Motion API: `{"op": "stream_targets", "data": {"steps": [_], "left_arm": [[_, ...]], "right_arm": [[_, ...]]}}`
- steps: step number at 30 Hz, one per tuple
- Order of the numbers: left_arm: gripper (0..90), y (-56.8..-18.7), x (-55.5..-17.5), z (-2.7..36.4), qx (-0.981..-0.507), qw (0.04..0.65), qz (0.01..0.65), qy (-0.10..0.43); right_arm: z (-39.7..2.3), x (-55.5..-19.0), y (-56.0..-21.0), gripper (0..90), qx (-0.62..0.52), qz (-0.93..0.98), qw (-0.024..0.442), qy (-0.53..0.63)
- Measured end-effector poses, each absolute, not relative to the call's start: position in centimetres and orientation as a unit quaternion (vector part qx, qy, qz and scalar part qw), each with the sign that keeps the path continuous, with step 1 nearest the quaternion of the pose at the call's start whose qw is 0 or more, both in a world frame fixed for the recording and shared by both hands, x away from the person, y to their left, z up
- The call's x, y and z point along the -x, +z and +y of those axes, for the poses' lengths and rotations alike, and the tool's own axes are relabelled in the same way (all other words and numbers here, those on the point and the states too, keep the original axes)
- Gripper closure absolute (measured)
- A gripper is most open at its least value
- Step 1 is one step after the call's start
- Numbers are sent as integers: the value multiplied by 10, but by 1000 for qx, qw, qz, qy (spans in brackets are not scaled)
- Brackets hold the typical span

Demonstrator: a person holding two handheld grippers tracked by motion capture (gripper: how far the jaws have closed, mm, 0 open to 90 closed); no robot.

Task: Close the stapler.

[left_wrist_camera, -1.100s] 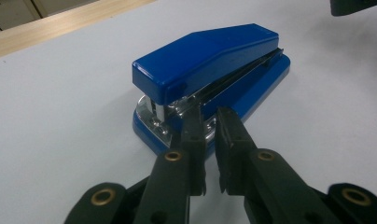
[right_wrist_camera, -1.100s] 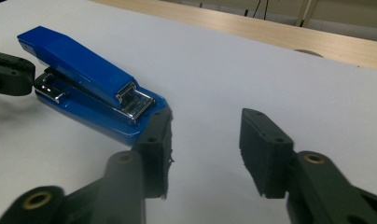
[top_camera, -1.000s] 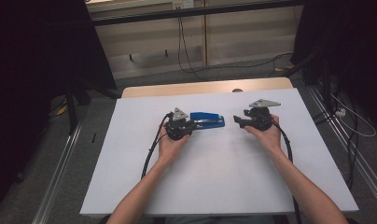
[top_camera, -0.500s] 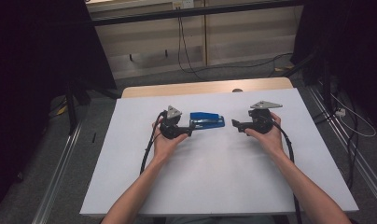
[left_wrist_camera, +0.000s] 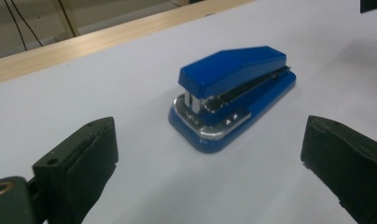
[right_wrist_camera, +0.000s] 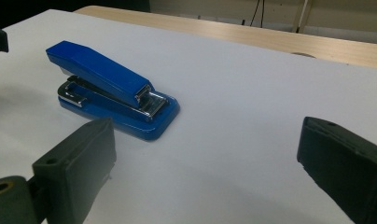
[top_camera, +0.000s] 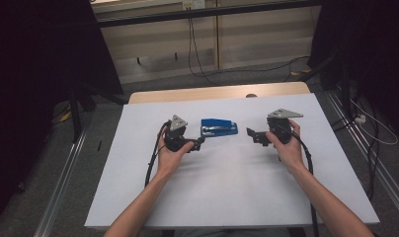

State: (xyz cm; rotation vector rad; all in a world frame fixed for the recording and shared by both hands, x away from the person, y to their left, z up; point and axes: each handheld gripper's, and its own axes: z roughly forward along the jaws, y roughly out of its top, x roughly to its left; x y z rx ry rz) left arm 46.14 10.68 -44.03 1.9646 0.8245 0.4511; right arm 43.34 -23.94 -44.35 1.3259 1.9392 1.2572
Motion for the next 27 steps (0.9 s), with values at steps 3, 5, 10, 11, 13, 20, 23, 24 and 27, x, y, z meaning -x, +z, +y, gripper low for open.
{"op": "stream_targets", "data": {"steps": [3, 5, 10, 11, 13, 20, 23, 24, 27], "left_arm": [[43, -438, -455, 112, -786, 486, 336, 181], [42, -436, -452, 115, -785, 489, 333, 183], [44, -433, -443, 124, -787, 482, 330, 201], [45, -433, -442, 126, -785, 483, 331, 202], [45, -434, -439, 130, -785, 485, 333, 195], [46, -432, -425, 143, -779, 485, 341, 205], [45, -429, -421, 149, -768, 495, 344, 215], [44, -428, -419, 152, -769, 493, 344, 217], [41, -430, -413, 161, -760, 500, 351, 223]], "right_arm": [[-241, -429, -443, 42, -488, 703, 241, 457], [-241, -426, -441, 44, -488, 702, 249, 455], [-242, -415, -438, 42, -481, 702, 261, 456], [-242, -414, -438, 42, -482, 701, 263, 455], [-243, -411, -439, 44, -485, 699, 271, 450], [-246, -396, -434, 45, -484, 692, 276, 459], [-248, -390, -433, 44, -486, 689, 279, 460], [-249, -388, -433, 44, -485, 687, 281, 461], [-252, -383, -434, 45, -491, 684, 285, 458]]}}
